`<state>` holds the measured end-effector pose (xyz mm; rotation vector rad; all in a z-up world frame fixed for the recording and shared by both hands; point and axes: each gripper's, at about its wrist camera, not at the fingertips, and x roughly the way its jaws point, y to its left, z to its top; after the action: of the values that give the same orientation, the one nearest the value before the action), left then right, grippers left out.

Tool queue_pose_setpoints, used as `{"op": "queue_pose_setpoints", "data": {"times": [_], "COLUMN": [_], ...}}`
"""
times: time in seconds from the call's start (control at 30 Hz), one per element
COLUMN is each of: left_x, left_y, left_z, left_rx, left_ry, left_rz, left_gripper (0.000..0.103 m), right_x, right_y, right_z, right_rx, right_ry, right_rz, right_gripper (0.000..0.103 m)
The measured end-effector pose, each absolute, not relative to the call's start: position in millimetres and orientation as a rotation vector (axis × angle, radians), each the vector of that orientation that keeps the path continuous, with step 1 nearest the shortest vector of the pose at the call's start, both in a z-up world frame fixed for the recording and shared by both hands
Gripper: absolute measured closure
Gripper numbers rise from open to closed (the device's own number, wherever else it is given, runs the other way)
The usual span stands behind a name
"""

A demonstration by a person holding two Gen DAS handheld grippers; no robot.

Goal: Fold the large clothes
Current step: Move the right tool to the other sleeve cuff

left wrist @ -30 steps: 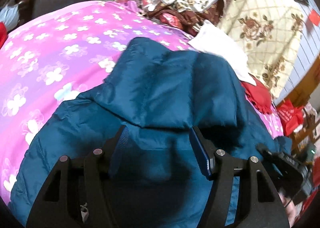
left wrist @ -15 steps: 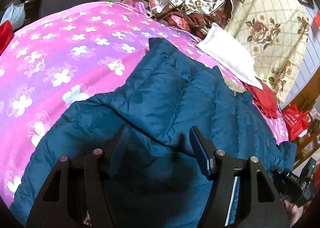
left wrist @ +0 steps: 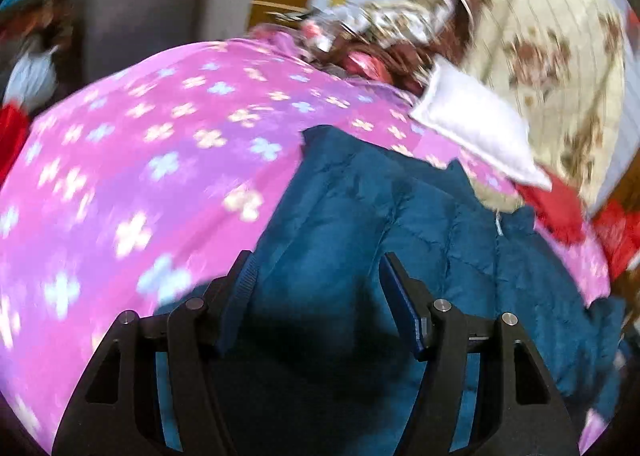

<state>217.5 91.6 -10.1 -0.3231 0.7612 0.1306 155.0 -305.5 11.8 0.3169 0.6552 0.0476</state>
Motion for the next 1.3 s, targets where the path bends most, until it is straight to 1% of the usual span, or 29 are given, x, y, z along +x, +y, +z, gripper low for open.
{"op": "queue_pose_setpoints", "data": {"times": [0.07, 0.17, 0.2, 0.23, 0.3, 0.4, 0.47, 0.53, 0.57, 0.6, 0.63, 0.67, 0.73, 0.77, 0.83, 0.93, 1.0, 1.07, 1.1, 1.17, 1.2, 1.23, 1.27, 1.3], "left_x": [248.1, 271.4, 273.2, 273.8, 270.9, 266.7, 271.6, 284.1, 295.9, 304.4, 311.2, 312.4, 310.8, 310.2, 306.4, 288.7, 270.2, 258.1, 257.5, 266.0, 264.4, 258.8, 253.4, 245.9], "left_y": [84.2, 80.1, 81.5, 82.7, 86.0, 93.9, 99.8, 100.8, 101.5, 101.3, 100.9, 101.0, 102.9, 104.6, 106.2, 106.9, 106.1, 102.8, 98.1, 86.2, 85.4, 86.2, 86.7, 87.1], "left_z": [-13.3, -32.7, -37.9, -45.6, -52.5, -37.9, -25.9, -24.4, -32.2, -41.7, -52.2, -57.1, -60.1, -60.1, -55.3, -36.4, -25.2, -26.2, -32.3, -56.7, -57.1, -48.2, -40.7, -30.6], "left_rx": [-0.242, -0.109, -0.091, -0.076, -0.080, -0.097, -0.118, -0.121, -0.117, -0.114, -0.111, -0.115, -0.125, -0.135, -0.127, -0.089, -0.082, -0.082, -0.066, -0.007, -0.007, -0.004, -0.004, -0.011], "left_ry": [0.824, 0.882, 0.888, 0.902, 0.910, 0.837, 0.776, 0.787, 0.834, 0.886, 0.935, 0.944, 0.931, 0.933, 0.926, 0.859, 0.808, 0.801, 0.827, 0.954, 0.950, 0.924, 0.906, 0.882], "left_rz": [0.060, 0.075, 0.091, 0.092, 0.068, 0.061, 0.082, 0.103, 0.120, 0.123, 0.119, 0.112, 0.108, 0.103, 0.098, 0.092, 0.078, 0.062, 0.053, 0.038, 0.049, 0.076, 0.086, 0.077], "left_gripper": [0.039, 0.039, 0.036, 0.026, 0.025, 0.025, 0.025, 0.025, 0.025, 0.025, 0.024, 0.023, 0.019, 0.019, 0.019, 0.019, 0.019, 0.019, 0.019, 0.019, 0.019, 0.019, 0.019, 0.019], "right_x": [168.7, 189.9, 200.1, 205.5, 206.9, 209.2, 206.9, 211.3, 219.3, 228.8, 242.8, 255.1, 268.5, 266.6, 267.7, 251.2, 225.3, 210.8, 206.0, 205.2, 209.5, 213.1, 212.4, 206.2], "right_y": [-270.3, -254.9, -255.1, -257.7, -267.8, -279.7, -276.9, -265.4, -260.9, -259.1, -257.6, -259.9, -268.3, -271.4, -271.2, -270.8, -267.1, -259.3, -254.6, -242.9, -239.4, -238.3, -238.8, -243.3], "right_z": [6.8, -29.1, -47.8, -61.7, -76.0, -67.8, -43.3, -22.4, -19.6, -23.2, -33.1, -47.8, -73.8, -79.7, -79.0, -60.0, -34.8, -27.2, -29.7, -47.0, -59.7, -70.0, -70.6, -59.9], "right_rx": [0.211, 0.206, 0.187, 0.176, 0.184, 0.245, 0.240, 0.225, 0.213, 0.200, 0.180, 0.166, 0.172, 0.184, 0.197, 0.201, 0.185, 0.188, 0.208, 0.205, 0.178, 0.159, 0.151, 0.162], "right_ry": [0.693, 0.796, 0.867, 0.906, 0.902, 0.930, 0.843, 0.743, 0.723, 0.734, 0.777, 0.835, 0.897, 0.862, 0.860, 0.852, 0.760, 0.740, 0.761, 0.832, 0.894, 0.949, 0.960, 0.925], "right_rz": [0.073, 0.073, 0.061, 0.048, 0.057, -0.008, -0.011, 0.024, 0.032, 0.030, -0.001, -0.047, -0.047, -0.037, -0.039, -0.056, -0.048, -0.009, 0.022, 0.029, 0.004, -0.019, -0.025, -0.028], "right_gripper": [0.058, 0.058, 0.058, 0.058, 0.058, 0.058, 0.058, 0.057, 0.056, 0.047, 0.036, 0.033, 0.032, 0.031, 0.030, 0.031, 0.031, 0.030, 0.030, 0.027, 0.024, 0.024, 0.024, 0.025]}}
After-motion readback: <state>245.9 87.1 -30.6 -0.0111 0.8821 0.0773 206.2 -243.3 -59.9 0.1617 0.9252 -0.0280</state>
